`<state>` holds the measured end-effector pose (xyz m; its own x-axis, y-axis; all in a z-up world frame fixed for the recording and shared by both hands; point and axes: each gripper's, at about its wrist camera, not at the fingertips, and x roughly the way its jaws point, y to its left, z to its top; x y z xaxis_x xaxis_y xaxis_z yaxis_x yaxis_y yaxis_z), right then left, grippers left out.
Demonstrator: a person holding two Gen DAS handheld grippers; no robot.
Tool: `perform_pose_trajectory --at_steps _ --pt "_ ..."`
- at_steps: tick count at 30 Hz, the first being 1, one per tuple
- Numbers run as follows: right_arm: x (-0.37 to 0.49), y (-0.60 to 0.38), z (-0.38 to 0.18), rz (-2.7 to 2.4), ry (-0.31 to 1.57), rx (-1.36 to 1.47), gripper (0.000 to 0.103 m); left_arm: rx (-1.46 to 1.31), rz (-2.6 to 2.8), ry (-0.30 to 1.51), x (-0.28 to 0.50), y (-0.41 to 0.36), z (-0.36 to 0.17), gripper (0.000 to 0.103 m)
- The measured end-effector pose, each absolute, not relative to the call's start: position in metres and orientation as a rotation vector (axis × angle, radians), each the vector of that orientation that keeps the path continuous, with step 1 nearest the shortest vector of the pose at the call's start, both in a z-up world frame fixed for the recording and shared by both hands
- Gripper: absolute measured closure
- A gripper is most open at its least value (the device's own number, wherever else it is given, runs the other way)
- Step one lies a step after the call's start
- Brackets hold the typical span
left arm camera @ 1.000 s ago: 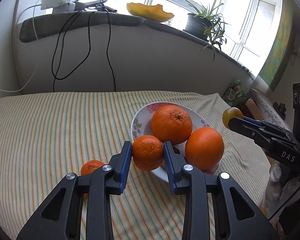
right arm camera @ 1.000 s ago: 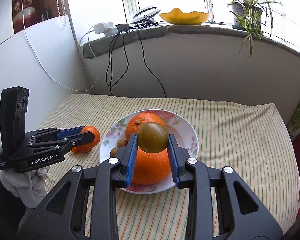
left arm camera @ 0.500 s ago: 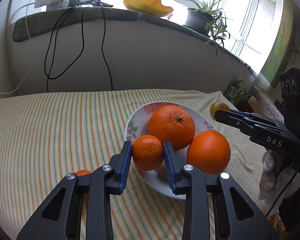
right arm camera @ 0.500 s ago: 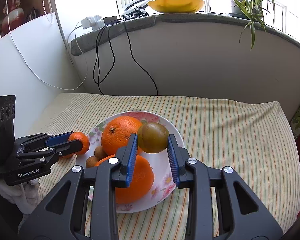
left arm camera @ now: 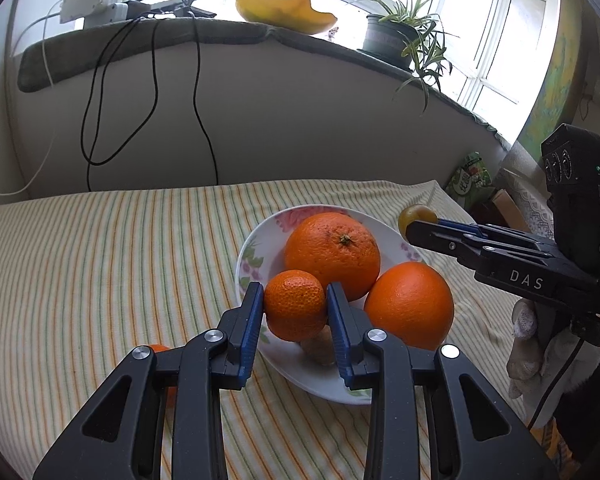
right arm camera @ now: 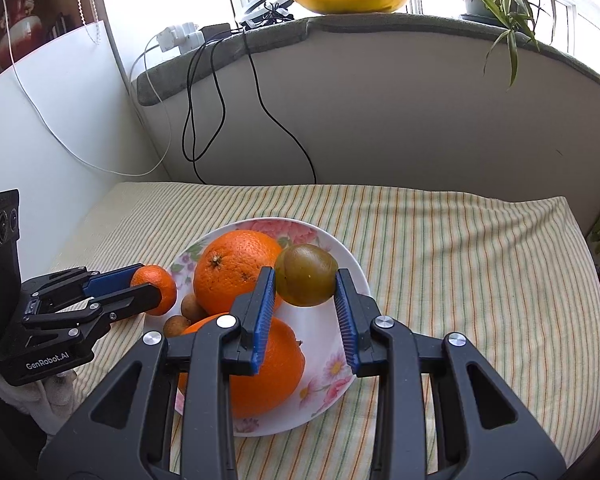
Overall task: Organize fruits
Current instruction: 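Open both tools to drop the tangerine and brown fruit into the bowl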
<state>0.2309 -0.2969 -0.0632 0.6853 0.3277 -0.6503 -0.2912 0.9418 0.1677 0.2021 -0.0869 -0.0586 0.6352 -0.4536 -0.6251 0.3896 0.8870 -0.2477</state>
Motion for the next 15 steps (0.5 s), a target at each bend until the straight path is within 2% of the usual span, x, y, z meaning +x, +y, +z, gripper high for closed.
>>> perform_pose_trajectory --at_steps 10,12,15 --pt "0.2288 -0.2961 -0.0608 0.345 0.733 0.04 0.068 -0.071 -0.49 0.732 0.2006 -0.0905 -0.0562 0.071" --pt "0.227 -0.295 -0.0585 0.343 0.721 0.038 0.05 -0.066 -0.485 0.732 0.1998 -0.0901 -0.0566 0.07" --pt "0.225 -0.294 -0.0542 0.344 0.707 0.04 0.044 -0.073 -0.486 0.722 0.1988 -0.0885 -0.0547 0.06"
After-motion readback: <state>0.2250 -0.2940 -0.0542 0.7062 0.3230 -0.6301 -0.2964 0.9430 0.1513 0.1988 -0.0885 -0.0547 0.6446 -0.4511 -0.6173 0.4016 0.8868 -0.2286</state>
